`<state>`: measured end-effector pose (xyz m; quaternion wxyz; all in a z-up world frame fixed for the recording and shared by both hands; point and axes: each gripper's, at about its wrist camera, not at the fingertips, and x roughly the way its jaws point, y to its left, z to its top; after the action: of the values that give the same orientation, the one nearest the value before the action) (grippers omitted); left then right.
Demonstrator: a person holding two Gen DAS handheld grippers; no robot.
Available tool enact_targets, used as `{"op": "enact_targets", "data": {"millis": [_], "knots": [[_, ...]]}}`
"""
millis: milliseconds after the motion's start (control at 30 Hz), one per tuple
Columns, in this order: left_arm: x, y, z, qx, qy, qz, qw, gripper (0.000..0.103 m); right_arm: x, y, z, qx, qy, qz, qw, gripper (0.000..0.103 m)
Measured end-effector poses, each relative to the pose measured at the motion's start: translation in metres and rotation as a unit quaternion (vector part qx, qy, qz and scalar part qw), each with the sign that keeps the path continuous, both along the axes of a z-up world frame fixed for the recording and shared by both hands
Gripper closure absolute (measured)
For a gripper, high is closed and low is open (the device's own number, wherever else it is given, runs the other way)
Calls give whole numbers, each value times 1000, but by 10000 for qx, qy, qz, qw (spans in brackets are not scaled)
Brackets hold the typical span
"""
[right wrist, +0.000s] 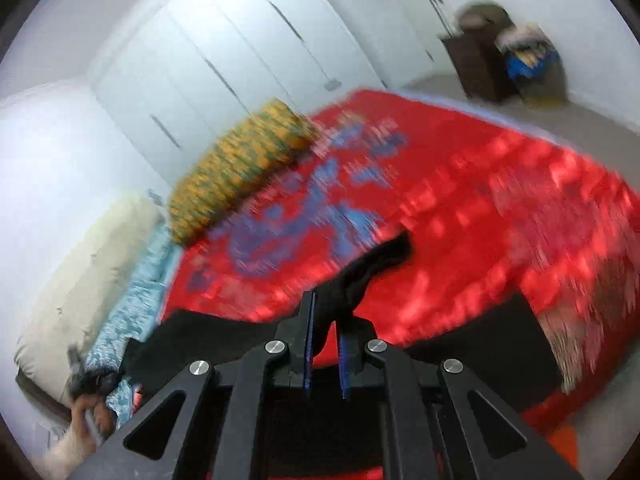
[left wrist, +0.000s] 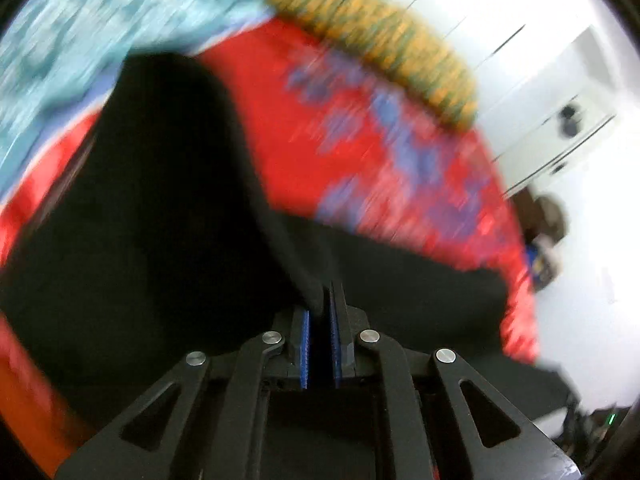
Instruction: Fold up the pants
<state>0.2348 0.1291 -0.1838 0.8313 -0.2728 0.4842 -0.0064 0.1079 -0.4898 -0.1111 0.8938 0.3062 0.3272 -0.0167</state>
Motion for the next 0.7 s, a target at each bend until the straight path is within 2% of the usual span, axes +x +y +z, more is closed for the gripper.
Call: {"op": "enact_targets", "data": {"millis": [67, 133, 200, 333, 433, 533, 567, 633, 700], "knots": [[-29, -1, -36, 95, 497, 38, 9987, 97, -6, -4, -39, 274, 608, -91, 9977, 93], [-45, 1, -59, -32, 820, 177, 9965, 97, -14, -3, -69, 483, 1086, -154, 9928, 94], [-47, -1, -62, 36, 885, 149, 9960, 97, -21, -2, -89, 549, 1391, -247, 9885, 94], [-27, -6, -40, 48, 573, 19, 9983, 97, -23, -12, -99, 535, 1633, -426, 9842, 94], [-9, -10, -14, -98, 205, 19, 9997, 97, -6, -18, -88, 433, 1514, -342, 9869, 94], [2, -14, 23, -115, -358, 87, 9993, 97, 16, -15, -49, 202, 1005, -102, 9947, 94], [1, -15, 32, -86, -529, 86, 9985, 98, 21, -13, -29, 95, 712, 28, 9974, 94], [-5, -21, 51, 175, -856, -33, 9962, 98, 19, -10, -6, -171, 386, 175, 9990, 94], [-17, -30, 43, 475, -815, -276, 9952, 98, 12, -10, -3, -469, 421, 242, 9977, 94]]}}
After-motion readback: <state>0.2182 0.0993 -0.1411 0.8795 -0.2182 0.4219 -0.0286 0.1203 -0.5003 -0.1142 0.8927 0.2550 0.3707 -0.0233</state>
